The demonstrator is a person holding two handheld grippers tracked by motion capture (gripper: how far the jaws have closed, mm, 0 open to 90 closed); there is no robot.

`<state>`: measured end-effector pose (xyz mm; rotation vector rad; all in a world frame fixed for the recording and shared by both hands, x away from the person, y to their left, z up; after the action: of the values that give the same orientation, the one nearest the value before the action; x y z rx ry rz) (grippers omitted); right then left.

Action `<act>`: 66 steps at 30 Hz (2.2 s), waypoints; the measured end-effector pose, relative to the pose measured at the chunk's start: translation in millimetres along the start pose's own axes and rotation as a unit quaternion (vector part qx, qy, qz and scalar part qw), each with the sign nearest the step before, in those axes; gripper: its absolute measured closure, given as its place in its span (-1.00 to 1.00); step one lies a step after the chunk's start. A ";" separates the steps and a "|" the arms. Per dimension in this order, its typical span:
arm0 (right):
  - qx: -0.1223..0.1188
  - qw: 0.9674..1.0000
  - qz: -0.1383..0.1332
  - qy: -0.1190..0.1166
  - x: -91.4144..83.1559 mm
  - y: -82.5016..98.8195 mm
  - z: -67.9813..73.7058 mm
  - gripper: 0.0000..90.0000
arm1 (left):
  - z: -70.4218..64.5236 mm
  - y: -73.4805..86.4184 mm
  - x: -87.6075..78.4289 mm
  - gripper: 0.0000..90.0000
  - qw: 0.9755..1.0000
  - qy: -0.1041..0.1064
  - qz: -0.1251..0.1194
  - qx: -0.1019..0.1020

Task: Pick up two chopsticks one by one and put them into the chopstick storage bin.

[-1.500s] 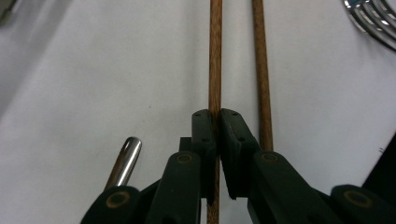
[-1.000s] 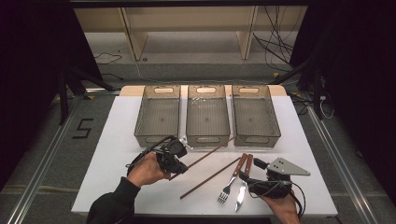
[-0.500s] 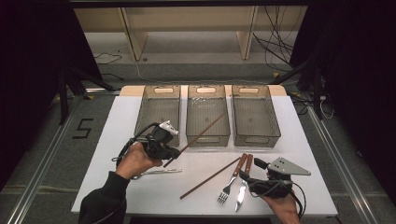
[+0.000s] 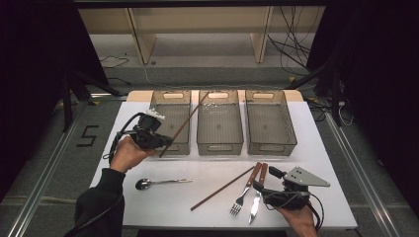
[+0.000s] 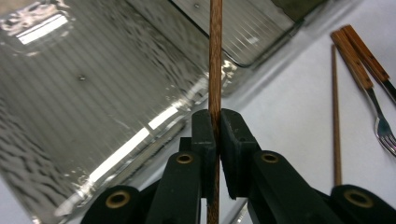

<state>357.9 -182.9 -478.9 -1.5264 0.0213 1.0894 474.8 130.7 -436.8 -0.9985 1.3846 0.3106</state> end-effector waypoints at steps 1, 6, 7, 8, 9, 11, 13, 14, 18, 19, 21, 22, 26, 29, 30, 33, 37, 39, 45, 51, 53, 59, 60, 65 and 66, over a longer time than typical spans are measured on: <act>0.000 1.000 0.000 0.000 0.0 0.0 0.0 -0.46 | 3.5 -0.9 -1.0 0.87 1.000 -0.002 0.000 -0.004; -0.002 1.000 0.000 0.000 -0.1 -0.3 0.4 -0.46 | 17.0 -10.3 -9.4 0.87 1.000 -0.017 -0.009 -0.013; -0.002 1.000 0.001 0.000 0.0 0.0 0.4 -0.46 | 17.0 -10.3 -9.4 0.87 1.000 -0.017 -0.009 -0.013; -0.002 1.000 0.001 0.000 0.0 0.0 0.4 -0.46 | 19.4 -11.7 -9.7 0.87 1.000 -0.017 -0.008 -0.014; -0.002 1.000 0.000 0.000 -0.1 -0.1 0.5 -0.46 | 22.6 -13.1 -9.8 0.87 1.000 -0.019 -0.010 -0.018; -0.002 1.000 0.000 0.000 -0.2 0.0 0.4 -0.46 | 31.1 -16.3 -8.7 0.87 0.999 -0.025 -0.012 -0.027; -0.002 1.000 0.001 0.001 -0.1 0.2 0.3 -0.46 | 34.1 -16.8 -8.0 0.87 0.999 -0.029 -0.010 -0.029; -0.002 1.000 0.001 0.001 0.0 0.1 0.1 -0.46 | 37.2 -17.3 -7.1 0.87 0.999 -0.032 -0.008 -0.031; -0.002 1.000 0.001 0.000 -0.2 0.2 0.2 -0.46 | 49.3 -20.6 -3.9 0.87 0.998 -0.038 -0.012 -0.043; -0.001 1.000 0.001 0.001 -0.1 0.2 0.0 -0.46 | 52.4 -21.5 -3.4 0.87 0.998 -0.040 -0.015 -0.047; -0.002 1.000 0.001 0.001 -0.2 0.3 -0.1 -0.46 | 58.5 -21.5 -0.3 0.87 0.998 -0.042 -0.013 -0.055; -0.002 1.000 0.001 0.000 -0.3 0.3 0.0 -0.46 | 62.3 -21.5 1.7 0.87 0.997 -0.047 -0.013 -0.058; -0.002 1.000 0.001 0.000 -0.4 0.3 0.4 -0.46 | 75.9 -20.4 7.2 0.87 0.996 -0.058 -0.010 -0.072; -0.002 1.000 0.002 0.000 -0.1 0.4 0.6 -0.46 | 80.1 -20.1 10.5 0.87 0.995 -0.060 -0.007 -0.075; -0.002 1.000 0.002 0.000 0.0 0.4 0.6 -0.46 | 82.2 -20.0 12.8 0.87 0.995 -0.061 -0.005 -0.079; -0.002 1.000 0.001 0.000 -0.2 0.2 0.6 -0.45 | 87.1 -17.7 21.0 0.87 0.994 -0.063 0.006 -0.086; -0.002 1.000 0.002 0.000 -0.1 0.5 0.6 -0.45 | 89.0 -15.5 24.3 0.87 0.994 -0.066 0.012 -0.088; -0.002 1.000 0.003 0.000 -0.1 0.6 0.6 -0.45 | 91.0 -14.5 26.7 0.87 0.993 -0.066 0.015 -0.093; -0.003 1.000 0.002 -0.001 -0.1 0.5 1.0 -0.45 | 96.1 -9.5 36.2 0.86 0.992 -0.069 0.036 -0.104; -0.003 1.000 0.002 -0.001 -0.4 0.6 1.0 -0.45 | 96.1 -4.7 42.9 0.76 0.989 -0.066 0.053 -0.121; -0.003 1.000 0.002 0.000 -0.6 0.6 0.9 -0.45 | 94.7 -7.4 39.3 0.46 0.989 -0.069 0.035 -0.130; -0.003 1.000 0.003 0.000 -0.4 0.8 0.9 -0.45 | 74.1 -15.7 21.4 -0.22 0.990 -0.066 0.002 -0.121; -0.003 1.000 0.003 0.000 -0.3 0.7 0.9 -0.45 | 74.1 -15.7 21.4 -0.27 0.990 -0.066 0.002 -0.121; -0.003 1.000 0.003 0.001 -0.4 0.7 1.2 -0.45 | 42.9 -17.8 13.2 -0.44 0.994 -0.042 -0.012 -0.096; -0.003 1.000 0.003 0.001 -0.3 0.8 1.0 -0.45 | 36.1 -17.6 12.5 -0.47 0.995 -0.039 -0.014 -0.089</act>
<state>356.7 -182.4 -479.2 -1.5344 0.0241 1.0932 514.2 142.6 -445.7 -1.1395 1.2879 0.4533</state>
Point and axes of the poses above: each handheld gripper's, and its own axes: x roughly forward along the jaws, y roughly out of its underside, z roughly to its left, the point moved 9 cm from there along x, roughly forward along the jaws, and after that the axes turned 15 degrees about z, right-handed, at the moved point
